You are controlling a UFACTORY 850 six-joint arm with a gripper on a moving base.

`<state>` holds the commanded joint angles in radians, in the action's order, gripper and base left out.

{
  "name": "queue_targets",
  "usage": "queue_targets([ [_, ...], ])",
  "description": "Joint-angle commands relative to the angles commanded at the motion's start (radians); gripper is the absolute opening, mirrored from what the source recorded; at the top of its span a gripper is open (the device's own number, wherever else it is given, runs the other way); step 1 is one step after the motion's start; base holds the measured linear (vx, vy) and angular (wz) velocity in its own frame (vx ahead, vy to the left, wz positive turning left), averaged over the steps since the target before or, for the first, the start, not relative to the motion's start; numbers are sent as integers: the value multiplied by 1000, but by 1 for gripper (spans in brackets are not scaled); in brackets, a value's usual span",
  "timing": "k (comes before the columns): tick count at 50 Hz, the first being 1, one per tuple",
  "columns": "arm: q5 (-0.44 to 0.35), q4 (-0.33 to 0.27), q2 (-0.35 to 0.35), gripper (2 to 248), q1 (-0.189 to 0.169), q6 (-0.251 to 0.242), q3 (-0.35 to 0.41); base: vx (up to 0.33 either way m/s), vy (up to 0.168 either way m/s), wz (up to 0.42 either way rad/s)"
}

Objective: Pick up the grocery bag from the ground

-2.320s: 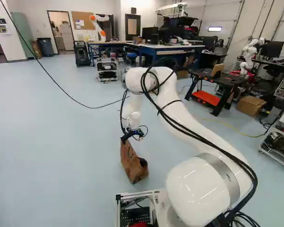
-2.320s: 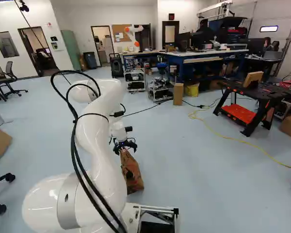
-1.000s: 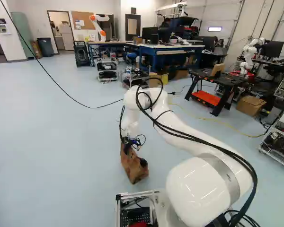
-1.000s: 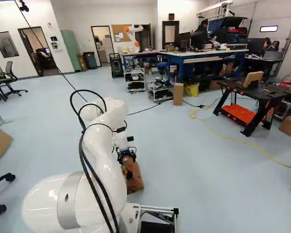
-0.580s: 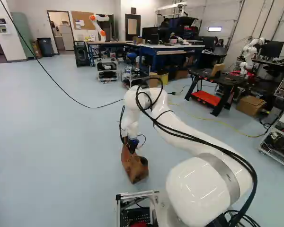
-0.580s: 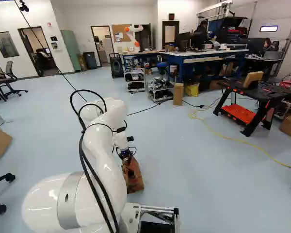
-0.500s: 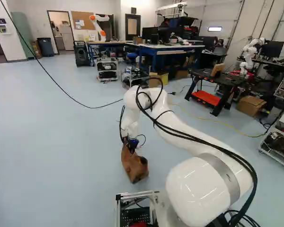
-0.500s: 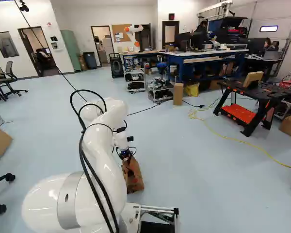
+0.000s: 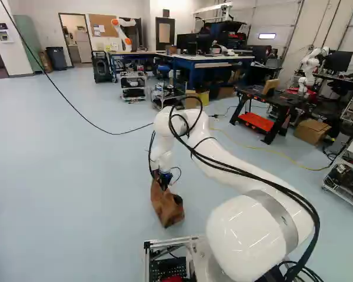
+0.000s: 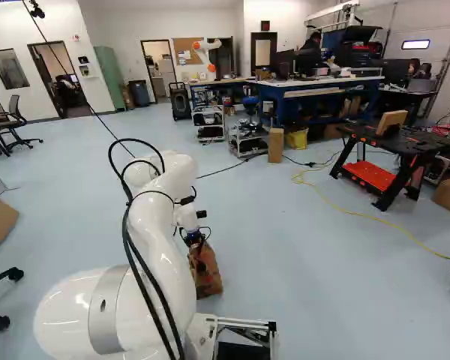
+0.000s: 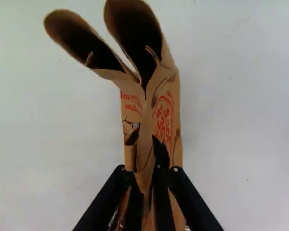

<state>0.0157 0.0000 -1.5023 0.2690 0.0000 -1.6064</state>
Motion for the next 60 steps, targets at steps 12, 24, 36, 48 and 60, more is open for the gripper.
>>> queue_targets([
  [12,-18,0,6,22,1,0,8,0,0,0],
  [24,-19,0,74,22,1,0,72,0,0,0],
  [36,-26,0,162,22,4,0,160,0,0,0],
  [48,-53,0,254,22,10,0,255,0,0,0],
  [60,-92,0,349,22,17,0,349,0,0,0],
])
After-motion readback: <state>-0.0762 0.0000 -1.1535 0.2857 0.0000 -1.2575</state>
